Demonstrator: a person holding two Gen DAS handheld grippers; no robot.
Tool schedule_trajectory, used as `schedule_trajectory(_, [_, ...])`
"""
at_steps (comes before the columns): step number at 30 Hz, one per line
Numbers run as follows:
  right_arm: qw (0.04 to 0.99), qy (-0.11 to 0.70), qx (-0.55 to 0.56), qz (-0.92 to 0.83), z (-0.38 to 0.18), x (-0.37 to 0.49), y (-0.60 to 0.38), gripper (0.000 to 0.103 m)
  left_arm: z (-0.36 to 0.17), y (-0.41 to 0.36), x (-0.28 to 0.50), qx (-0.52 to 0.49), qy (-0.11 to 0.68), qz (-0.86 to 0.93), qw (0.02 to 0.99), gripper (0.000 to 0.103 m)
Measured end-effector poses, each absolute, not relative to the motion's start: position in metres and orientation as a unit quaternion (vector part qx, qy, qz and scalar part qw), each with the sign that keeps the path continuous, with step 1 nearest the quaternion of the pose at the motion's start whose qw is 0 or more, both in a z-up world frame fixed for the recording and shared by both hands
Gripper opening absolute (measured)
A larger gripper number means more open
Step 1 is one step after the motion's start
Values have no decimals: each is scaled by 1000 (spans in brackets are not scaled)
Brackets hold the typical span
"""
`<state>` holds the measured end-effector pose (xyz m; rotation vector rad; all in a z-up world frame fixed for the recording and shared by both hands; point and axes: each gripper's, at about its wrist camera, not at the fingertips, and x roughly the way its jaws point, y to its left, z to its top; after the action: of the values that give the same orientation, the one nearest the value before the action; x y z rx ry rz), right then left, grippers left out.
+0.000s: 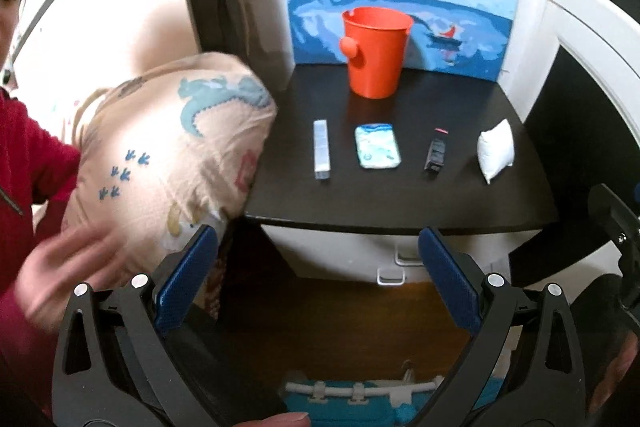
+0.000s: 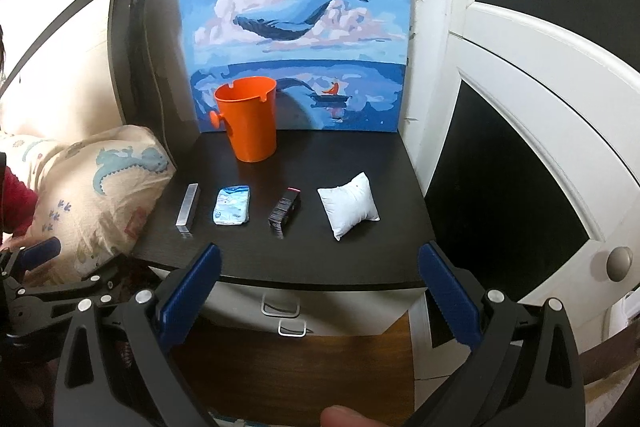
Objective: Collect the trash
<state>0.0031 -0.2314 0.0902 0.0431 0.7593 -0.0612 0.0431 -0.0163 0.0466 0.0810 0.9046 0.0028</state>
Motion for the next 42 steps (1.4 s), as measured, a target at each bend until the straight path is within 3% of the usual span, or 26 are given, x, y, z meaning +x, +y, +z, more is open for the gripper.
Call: schedule_trajectory(42, [915,402,21,-24,86,58,-234,99,46,-24,103,70,461,-8,885,98])
